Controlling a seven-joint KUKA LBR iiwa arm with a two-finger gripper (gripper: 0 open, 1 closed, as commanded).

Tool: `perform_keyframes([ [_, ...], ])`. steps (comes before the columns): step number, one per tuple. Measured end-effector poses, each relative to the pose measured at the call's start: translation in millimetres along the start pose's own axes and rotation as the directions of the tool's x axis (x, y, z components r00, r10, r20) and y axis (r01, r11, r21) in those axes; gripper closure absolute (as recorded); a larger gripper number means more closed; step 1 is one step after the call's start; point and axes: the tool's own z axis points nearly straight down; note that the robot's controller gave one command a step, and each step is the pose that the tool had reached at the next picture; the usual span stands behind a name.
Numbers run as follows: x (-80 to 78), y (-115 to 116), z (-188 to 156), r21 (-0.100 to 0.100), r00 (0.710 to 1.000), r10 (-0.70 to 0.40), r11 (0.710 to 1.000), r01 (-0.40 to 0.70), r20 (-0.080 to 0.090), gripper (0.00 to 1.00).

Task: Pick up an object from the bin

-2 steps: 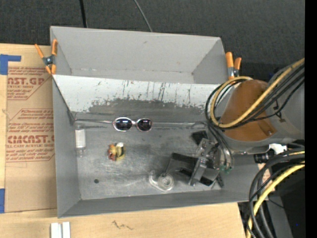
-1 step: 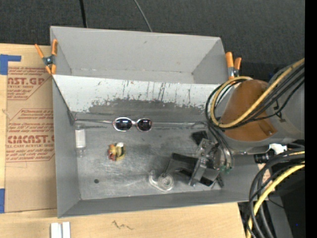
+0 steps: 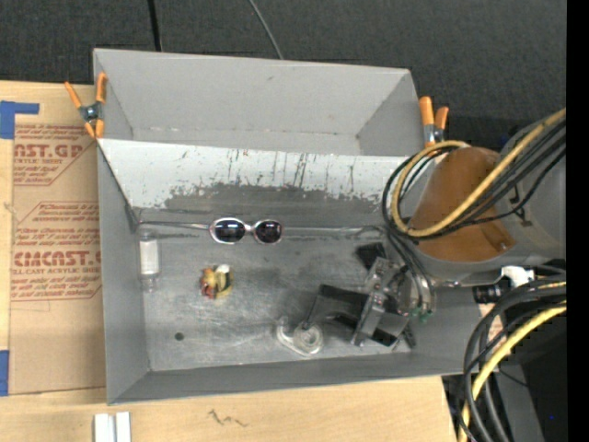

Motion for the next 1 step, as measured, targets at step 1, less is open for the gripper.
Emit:
perform_keyframes([
  [1, 0.5, 0.0, -6.7, 0.0, 1.0, 0.0, 1.0, 0.0, -0.001, 1.0],
])
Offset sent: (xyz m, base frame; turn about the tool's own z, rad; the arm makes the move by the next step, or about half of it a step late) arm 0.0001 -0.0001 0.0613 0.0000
